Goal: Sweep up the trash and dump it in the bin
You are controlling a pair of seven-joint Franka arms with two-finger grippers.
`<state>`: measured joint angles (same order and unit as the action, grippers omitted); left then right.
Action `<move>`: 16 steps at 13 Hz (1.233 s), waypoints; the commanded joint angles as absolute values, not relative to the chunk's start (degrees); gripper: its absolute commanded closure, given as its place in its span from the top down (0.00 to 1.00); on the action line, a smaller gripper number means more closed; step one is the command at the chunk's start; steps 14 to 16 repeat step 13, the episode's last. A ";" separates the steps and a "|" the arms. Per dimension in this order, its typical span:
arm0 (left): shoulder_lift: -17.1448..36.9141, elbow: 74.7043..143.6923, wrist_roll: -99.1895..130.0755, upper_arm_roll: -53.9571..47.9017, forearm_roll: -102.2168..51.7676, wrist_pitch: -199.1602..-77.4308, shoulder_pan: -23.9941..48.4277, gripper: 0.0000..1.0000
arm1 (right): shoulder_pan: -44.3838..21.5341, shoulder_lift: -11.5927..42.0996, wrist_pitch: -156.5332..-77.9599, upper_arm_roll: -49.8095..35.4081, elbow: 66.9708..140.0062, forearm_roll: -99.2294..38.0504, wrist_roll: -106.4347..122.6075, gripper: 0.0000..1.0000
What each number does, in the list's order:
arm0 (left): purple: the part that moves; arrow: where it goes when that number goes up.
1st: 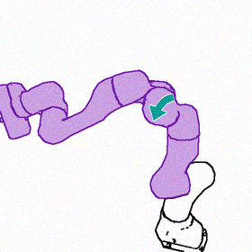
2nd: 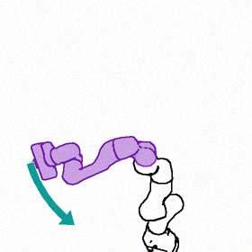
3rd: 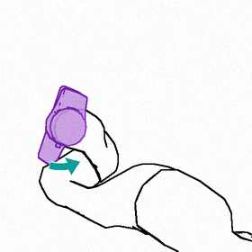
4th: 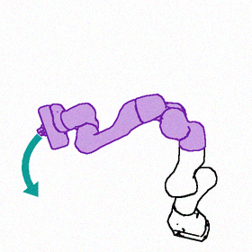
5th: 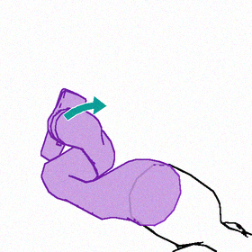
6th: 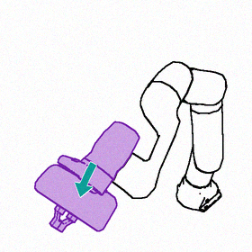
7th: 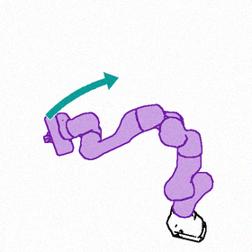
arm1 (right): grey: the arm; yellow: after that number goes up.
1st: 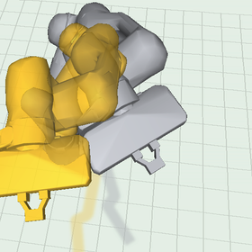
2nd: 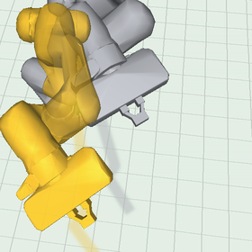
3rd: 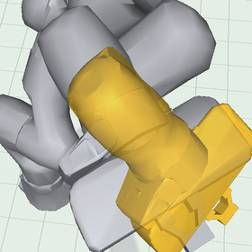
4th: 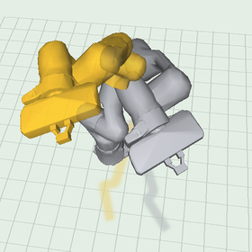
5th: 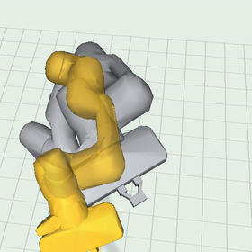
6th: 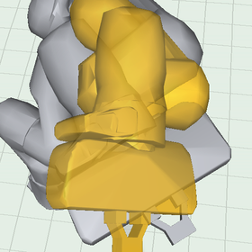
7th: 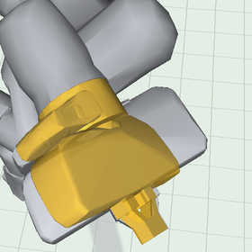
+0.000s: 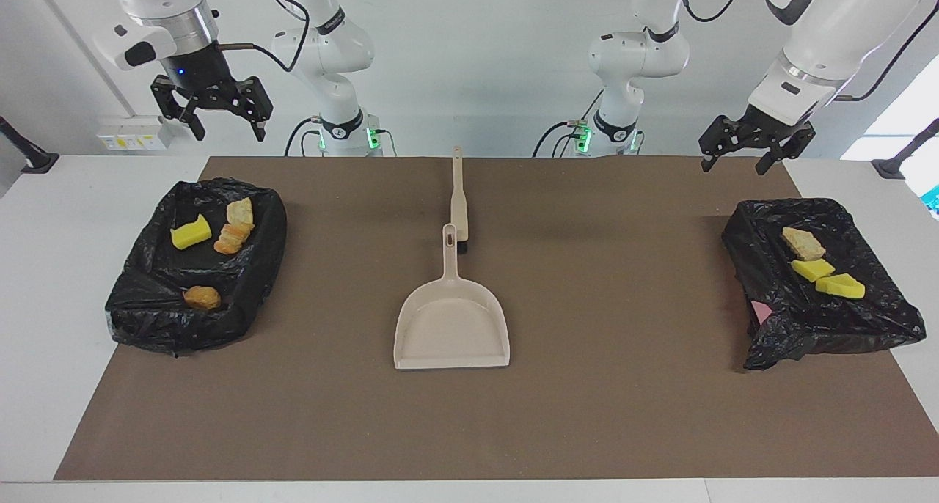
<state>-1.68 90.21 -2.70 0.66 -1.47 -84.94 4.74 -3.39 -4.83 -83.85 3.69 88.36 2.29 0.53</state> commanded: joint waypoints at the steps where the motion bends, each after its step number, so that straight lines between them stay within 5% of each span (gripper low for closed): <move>1: -1.14 87.72 -3.60 0.26 -1.14 -81.74 3.95 1.00 | -2.81 -5.80 -83.06 3.78 89.12 1.93 2.64 1.00; 16: -1.23 85.78 -4.57 0.35 -1.85 -79.98 3.87 1.00 | -2.55 -5.63 -83.32 4.31 88.68 0.97 2.64 1.00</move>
